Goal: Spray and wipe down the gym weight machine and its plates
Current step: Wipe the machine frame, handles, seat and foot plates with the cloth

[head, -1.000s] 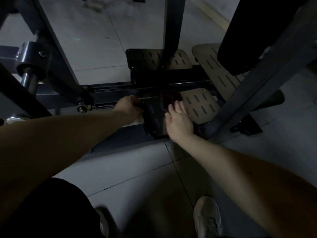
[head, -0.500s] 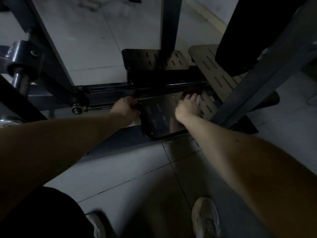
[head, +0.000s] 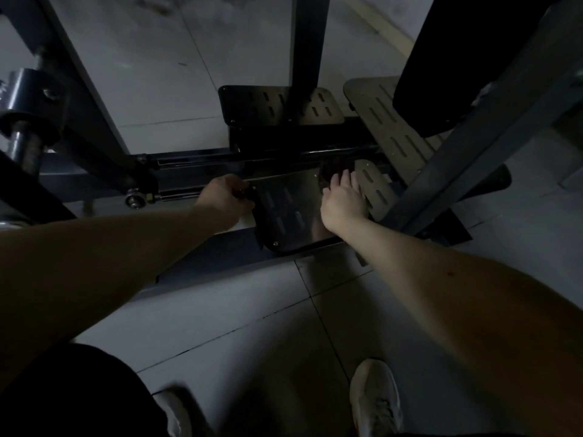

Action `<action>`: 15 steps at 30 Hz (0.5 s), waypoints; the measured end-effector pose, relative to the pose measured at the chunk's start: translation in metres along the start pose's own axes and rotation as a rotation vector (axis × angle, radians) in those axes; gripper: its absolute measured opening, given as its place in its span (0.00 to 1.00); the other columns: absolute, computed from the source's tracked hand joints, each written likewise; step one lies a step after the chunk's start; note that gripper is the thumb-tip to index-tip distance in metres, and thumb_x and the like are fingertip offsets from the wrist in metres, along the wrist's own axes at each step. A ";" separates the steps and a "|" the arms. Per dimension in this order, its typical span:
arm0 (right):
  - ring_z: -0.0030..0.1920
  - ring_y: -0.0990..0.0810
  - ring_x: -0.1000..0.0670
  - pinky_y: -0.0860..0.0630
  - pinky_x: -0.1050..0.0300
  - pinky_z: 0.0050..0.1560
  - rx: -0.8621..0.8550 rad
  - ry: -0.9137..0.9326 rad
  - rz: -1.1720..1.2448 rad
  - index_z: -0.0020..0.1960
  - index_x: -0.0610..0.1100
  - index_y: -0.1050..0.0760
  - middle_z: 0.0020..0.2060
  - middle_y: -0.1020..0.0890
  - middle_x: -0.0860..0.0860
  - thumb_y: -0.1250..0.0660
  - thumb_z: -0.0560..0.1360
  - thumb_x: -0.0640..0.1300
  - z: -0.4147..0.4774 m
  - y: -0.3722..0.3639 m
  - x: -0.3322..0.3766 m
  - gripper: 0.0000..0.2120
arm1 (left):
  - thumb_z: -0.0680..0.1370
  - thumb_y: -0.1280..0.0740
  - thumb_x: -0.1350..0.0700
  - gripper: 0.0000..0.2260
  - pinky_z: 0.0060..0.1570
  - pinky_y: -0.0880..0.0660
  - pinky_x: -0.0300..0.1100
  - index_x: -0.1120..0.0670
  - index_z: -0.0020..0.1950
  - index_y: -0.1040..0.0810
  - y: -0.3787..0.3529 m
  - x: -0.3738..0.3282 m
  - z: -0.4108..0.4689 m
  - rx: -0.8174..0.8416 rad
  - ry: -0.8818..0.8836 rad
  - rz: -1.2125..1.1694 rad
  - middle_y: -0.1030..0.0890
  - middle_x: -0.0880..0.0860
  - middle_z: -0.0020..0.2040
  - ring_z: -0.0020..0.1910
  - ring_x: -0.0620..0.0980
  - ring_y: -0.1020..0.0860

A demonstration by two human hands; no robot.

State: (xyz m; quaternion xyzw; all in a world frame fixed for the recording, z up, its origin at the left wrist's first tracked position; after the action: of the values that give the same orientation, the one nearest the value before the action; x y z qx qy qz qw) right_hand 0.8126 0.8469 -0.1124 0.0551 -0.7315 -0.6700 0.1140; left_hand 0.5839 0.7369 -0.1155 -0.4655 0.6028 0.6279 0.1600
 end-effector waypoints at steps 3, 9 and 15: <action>0.82 0.53 0.43 0.49 0.46 0.81 -0.009 0.177 0.071 0.82 0.39 0.44 0.82 0.47 0.42 0.50 0.87 0.48 -0.025 -0.009 0.043 0.26 | 0.77 0.28 0.67 0.12 0.33 0.30 0.28 0.57 0.58 0.22 -0.001 0.003 0.001 0.010 0.021 -0.056 0.22 0.51 0.42 0.40 0.47 0.24; 0.82 0.52 0.47 0.61 0.57 0.80 0.096 0.745 0.114 0.80 0.38 0.40 0.82 0.45 0.44 0.44 0.86 0.43 -0.130 -0.014 0.066 0.24 | 0.78 0.29 0.64 0.12 0.47 0.29 0.38 0.58 0.60 0.19 0.002 0.006 0.000 -0.036 -0.038 0.027 0.17 0.57 0.50 0.50 0.54 0.19; 0.82 0.48 0.44 0.49 0.46 0.81 -0.010 0.274 -0.113 0.81 0.42 0.41 0.81 0.41 0.43 0.51 0.87 0.49 -0.027 0.004 0.008 0.24 | 0.78 0.29 0.63 0.11 0.47 0.30 0.36 0.59 0.61 0.19 0.001 0.003 0.000 -0.009 0.003 0.024 0.18 0.55 0.50 0.49 0.50 0.22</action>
State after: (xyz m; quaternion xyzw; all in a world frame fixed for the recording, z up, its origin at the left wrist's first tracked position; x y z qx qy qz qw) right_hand 0.8116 0.8191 -0.1059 0.1866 -0.7016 -0.6651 0.1750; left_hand 0.5821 0.7355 -0.1175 -0.4600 0.6057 0.6318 0.1493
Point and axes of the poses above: each hand's wrist, its own z-axis towards the middle knuckle, its own y-axis out of the back of the hand, x = y × z, the point moved 8 cm from there along z, towards the middle knuckle
